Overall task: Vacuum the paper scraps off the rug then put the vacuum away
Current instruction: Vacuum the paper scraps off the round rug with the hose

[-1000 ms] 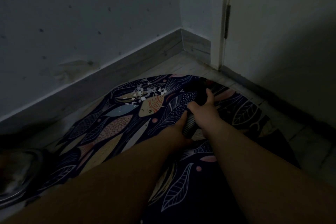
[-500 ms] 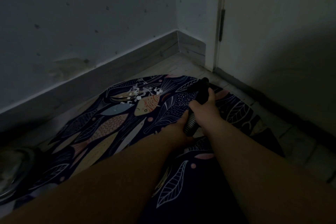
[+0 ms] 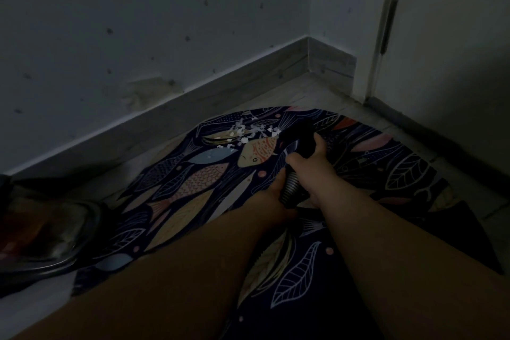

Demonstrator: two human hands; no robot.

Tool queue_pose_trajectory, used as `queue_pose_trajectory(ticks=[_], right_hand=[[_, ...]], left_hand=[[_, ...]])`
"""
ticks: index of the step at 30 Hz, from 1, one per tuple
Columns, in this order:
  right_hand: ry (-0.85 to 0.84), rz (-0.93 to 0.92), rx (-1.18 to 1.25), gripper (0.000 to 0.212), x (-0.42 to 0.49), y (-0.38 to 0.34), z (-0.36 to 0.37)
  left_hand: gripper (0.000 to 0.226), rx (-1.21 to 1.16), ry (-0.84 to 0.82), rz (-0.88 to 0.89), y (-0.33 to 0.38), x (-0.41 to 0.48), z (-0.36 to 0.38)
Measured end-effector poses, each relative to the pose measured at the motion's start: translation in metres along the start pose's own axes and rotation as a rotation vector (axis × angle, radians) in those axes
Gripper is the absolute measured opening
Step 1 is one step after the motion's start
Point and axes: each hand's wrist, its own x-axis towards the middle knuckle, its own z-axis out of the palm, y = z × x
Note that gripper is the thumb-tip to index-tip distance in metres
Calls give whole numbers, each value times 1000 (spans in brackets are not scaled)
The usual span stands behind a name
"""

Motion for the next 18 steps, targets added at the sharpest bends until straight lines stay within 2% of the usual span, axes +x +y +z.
queue_pose_trajectory(ticks=[7, 18], right_hand=[[-51, -17, 7, 81, 1, 2, 13], [13, -21, 1, 80, 2, 1, -8]], left_hand=[[93, -29, 25, -28, -12, -4, -5], [91, 9, -17, 15, 6, 4, 1]])
